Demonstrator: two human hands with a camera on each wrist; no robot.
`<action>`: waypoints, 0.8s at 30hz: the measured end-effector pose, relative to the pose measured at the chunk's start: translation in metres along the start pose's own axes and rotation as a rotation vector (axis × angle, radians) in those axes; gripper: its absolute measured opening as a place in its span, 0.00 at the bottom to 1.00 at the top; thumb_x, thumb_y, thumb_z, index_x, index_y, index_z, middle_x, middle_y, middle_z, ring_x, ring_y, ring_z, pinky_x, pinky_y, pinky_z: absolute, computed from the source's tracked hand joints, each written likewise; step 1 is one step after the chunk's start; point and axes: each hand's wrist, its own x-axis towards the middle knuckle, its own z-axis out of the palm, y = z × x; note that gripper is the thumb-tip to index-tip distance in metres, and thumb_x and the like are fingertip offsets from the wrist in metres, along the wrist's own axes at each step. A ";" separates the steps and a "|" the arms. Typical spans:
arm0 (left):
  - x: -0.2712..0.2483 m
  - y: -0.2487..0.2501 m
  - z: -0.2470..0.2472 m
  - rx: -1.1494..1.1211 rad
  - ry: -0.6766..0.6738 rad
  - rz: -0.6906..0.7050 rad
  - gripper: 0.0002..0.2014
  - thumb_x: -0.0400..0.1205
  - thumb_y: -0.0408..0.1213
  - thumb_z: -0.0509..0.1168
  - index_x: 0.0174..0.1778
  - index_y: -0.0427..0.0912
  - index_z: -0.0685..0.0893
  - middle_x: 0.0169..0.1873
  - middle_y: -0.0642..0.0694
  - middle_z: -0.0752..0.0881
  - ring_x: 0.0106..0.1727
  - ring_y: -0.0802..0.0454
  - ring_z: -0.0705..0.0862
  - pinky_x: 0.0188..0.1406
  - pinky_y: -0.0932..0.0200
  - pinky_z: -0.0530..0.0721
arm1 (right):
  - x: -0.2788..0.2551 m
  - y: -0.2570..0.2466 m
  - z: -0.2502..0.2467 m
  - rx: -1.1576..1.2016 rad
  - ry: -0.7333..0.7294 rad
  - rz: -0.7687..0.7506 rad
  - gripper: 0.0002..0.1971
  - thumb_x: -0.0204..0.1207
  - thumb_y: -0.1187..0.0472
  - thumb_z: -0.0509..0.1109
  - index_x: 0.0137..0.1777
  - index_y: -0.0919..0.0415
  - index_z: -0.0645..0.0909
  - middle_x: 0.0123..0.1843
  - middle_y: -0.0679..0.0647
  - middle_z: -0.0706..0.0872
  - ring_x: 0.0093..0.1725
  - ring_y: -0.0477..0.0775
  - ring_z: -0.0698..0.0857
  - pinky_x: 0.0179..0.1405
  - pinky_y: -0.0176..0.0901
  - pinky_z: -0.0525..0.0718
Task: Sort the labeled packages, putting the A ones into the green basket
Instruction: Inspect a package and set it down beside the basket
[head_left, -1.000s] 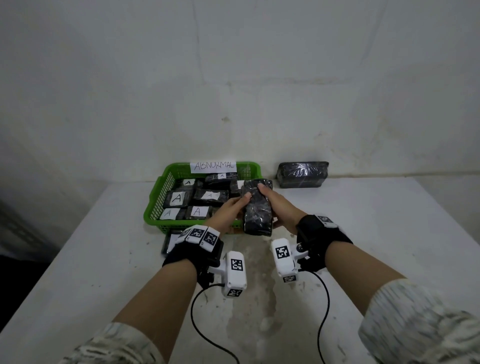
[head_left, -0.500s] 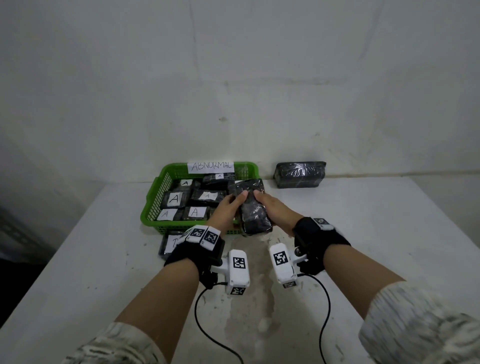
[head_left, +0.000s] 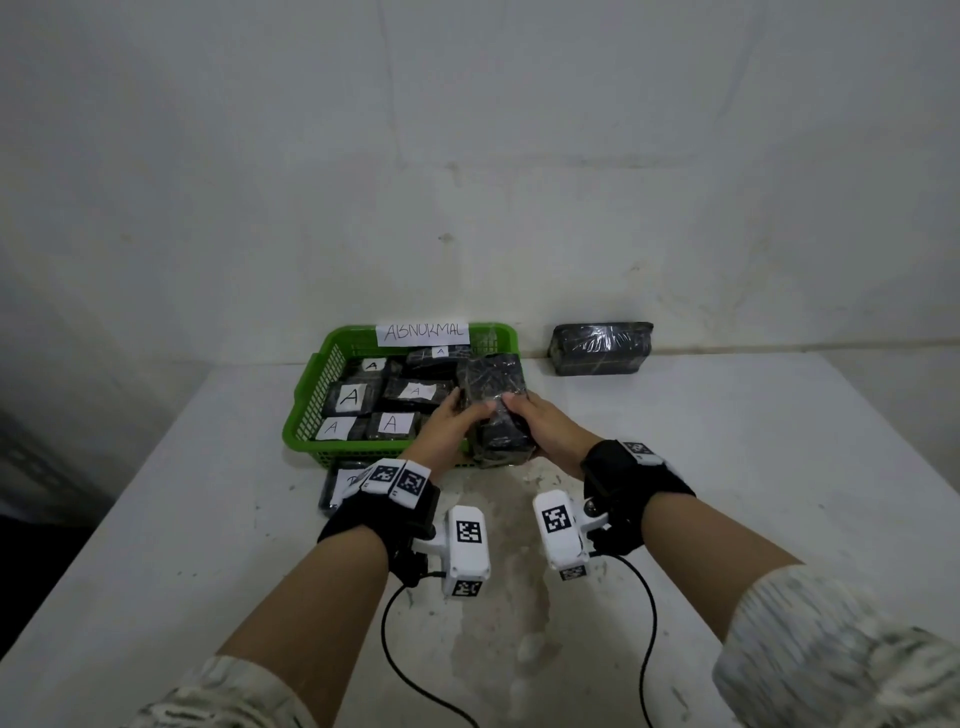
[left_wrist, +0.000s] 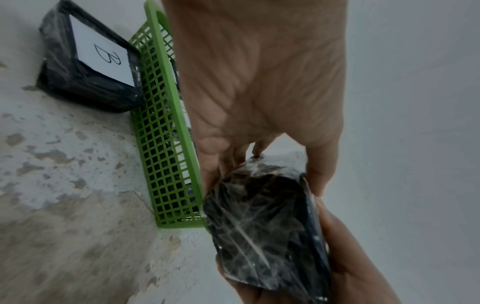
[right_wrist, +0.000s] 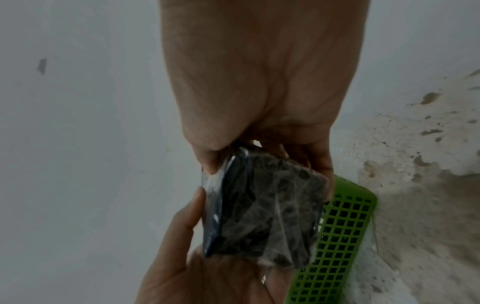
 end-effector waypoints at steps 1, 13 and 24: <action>-0.001 0.000 0.000 0.006 -0.011 -0.001 0.24 0.82 0.35 0.65 0.74 0.43 0.70 0.62 0.41 0.82 0.54 0.49 0.84 0.46 0.53 0.85 | 0.000 0.001 0.000 0.009 -0.002 0.006 0.19 0.88 0.53 0.53 0.73 0.61 0.71 0.63 0.57 0.83 0.51 0.48 0.85 0.36 0.31 0.84; -0.002 -0.005 -0.006 -0.039 -0.078 -0.033 0.23 0.81 0.32 0.64 0.72 0.50 0.71 0.67 0.41 0.80 0.63 0.41 0.81 0.64 0.39 0.80 | 0.002 0.004 -0.013 0.098 -0.098 0.069 0.20 0.79 0.64 0.68 0.71 0.57 0.75 0.69 0.61 0.82 0.68 0.64 0.81 0.70 0.61 0.78; -0.005 -0.003 -0.006 0.013 -0.088 0.036 0.24 0.82 0.53 0.58 0.75 0.63 0.65 0.74 0.47 0.69 0.73 0.43 0.71 0.58 0.45 0.83 | 0.003 -0.002 -0.011 0.142 -0.107 0.043 0.44 0.69 0.33 0.70 0.82 0.37 0.53 0.82 0.52 0.66 0.78 0.58 0.71 0.71 0.65 0.75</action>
